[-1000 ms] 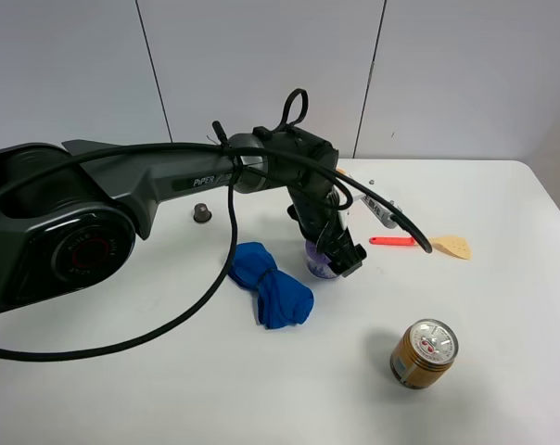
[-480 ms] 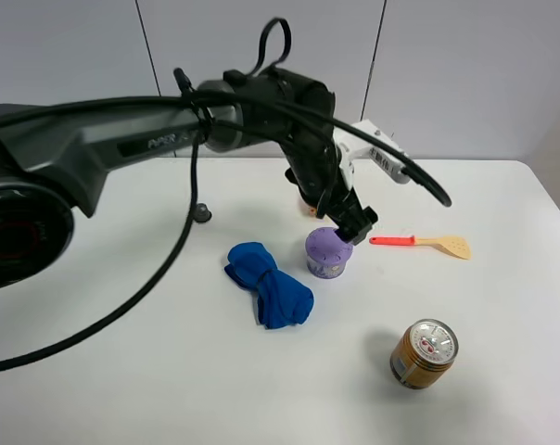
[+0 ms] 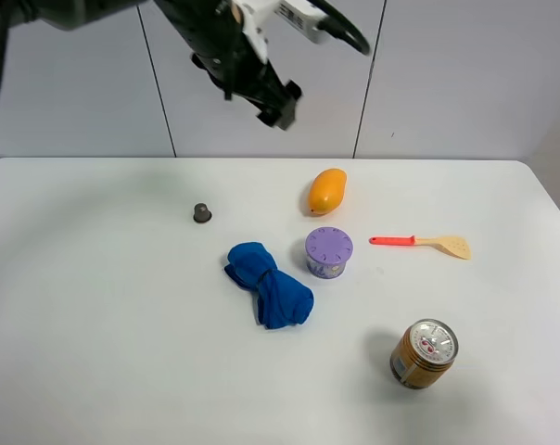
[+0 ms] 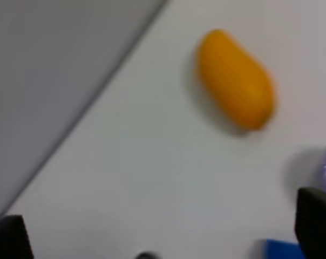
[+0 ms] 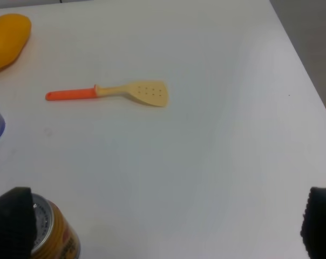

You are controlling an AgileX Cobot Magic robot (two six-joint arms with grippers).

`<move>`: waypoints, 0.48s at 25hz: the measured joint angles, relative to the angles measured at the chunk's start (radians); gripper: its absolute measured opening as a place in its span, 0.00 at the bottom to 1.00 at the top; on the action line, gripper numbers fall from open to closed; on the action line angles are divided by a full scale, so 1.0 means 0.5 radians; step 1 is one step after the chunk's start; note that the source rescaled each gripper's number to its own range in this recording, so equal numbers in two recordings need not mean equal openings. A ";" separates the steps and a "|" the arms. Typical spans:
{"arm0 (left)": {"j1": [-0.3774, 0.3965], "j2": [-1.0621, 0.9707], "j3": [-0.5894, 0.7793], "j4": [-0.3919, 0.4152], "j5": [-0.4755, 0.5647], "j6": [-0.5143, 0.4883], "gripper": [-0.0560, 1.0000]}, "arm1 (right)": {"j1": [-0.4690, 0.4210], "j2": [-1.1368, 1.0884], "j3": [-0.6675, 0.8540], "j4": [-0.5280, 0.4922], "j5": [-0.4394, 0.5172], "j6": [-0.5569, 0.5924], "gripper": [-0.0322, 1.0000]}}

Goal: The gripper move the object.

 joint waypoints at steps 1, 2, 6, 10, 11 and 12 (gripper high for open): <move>0.080 -0.025 0.000 0.023 0.002 0.000 0.98 | 0.000 0.000 0.000 0.000 0.000 0.000 1.00; 0.149 -0.052 0.000 0.051 0.007 0.000 0.98 | 0.000 0.000 0.000 0.000 0.000 0.000 1.00; 0.474 -0.160 0.000 0.129 0.073 0.000 0.98 | 0.000 0.000 0.000 0.000 0.000 0.000 1.00; 0.743 -0.292 0.000 0.165 0.209 0.000 0.98 | 0.000 0.000 0.000 0.000 0.000 0.000 1.00; 0.801 -0.335 0.000 0.165 0.251 0.000 0.98 | 0.000 0.000 0.000 0.000 0.000 0.000 1.00; 0.846 -0.375 0.005 0.165 0.284 0.000 0.98 | 0.000 0.000 0.000 0.000 0.000 0.000 1.00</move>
